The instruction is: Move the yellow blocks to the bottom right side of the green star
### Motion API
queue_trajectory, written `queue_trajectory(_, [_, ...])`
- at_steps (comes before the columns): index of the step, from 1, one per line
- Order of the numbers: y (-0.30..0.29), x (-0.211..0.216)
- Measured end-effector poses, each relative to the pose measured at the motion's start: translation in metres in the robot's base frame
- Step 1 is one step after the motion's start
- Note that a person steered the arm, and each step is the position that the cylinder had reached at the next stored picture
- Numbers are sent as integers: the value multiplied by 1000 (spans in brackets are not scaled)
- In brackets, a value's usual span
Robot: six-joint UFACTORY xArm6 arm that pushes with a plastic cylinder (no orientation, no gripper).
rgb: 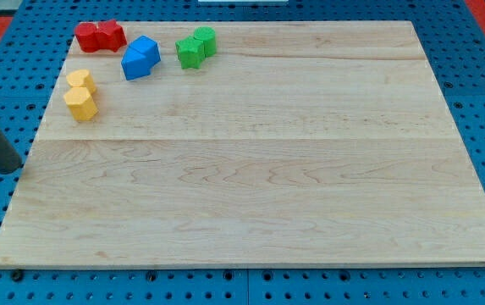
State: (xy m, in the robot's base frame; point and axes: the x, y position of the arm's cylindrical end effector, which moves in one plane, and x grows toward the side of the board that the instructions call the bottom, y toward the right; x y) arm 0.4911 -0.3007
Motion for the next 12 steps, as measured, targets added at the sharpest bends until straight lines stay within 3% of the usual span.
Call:
queue_trajectory(4, [38, -44])
queue_trajectory(6, [60, -90])
queue_trajectory(7, [82, -84])
queue_trajectory(8, [76, -79])
queue_trajectory(9, [15, -76])
queue_trajectory(10, [-4, -78])
queue_trajectory(12, [0, -103])
